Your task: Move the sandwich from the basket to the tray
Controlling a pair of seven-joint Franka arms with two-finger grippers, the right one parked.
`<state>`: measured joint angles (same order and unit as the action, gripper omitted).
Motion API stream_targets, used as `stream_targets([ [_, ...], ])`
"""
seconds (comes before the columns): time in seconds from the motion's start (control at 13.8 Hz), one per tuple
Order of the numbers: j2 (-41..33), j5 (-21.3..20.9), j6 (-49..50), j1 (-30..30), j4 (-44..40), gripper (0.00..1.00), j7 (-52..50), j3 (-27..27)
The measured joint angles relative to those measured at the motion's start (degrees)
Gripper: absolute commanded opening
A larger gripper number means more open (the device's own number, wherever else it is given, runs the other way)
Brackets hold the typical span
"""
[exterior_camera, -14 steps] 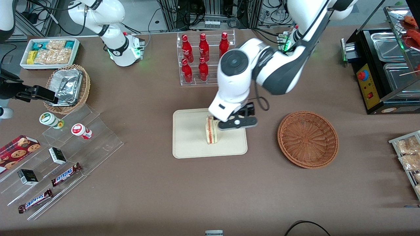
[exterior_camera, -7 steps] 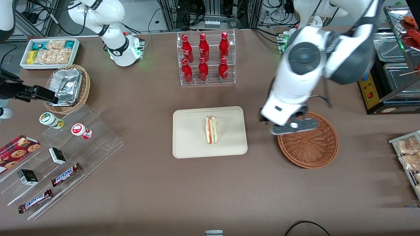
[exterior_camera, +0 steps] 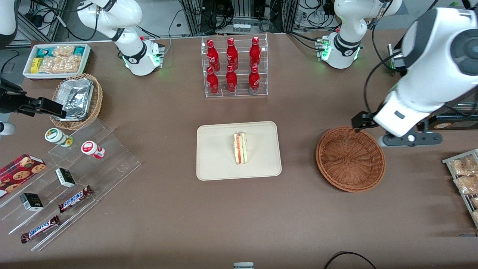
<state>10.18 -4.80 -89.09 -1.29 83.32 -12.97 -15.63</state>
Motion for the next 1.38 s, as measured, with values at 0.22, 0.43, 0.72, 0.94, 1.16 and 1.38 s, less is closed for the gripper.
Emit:
stream_targets([
  [0.22,-2.0,0.3,0.0,-0.8,2.2,1.00,2.3,1.7],
  [0.43,-3.8,1.3,0.0,0.3,2.9,1.00,2.8,4.6],
  [0.72,-5.0,2.1,0.0,5.3,2.8,1.00,5.2,13.0],
  [0.94,-5.2,2.3,-0.1,5.4,2.3,1.00,6.7,14.6],
  [1.16,-5.2,2.3,0.0,5.5,1.6,1.00,7.0,14.6],
  [1.38,-7.3,2.3,1.9,5.6,1.8,1.00,7.6,14.6],
])
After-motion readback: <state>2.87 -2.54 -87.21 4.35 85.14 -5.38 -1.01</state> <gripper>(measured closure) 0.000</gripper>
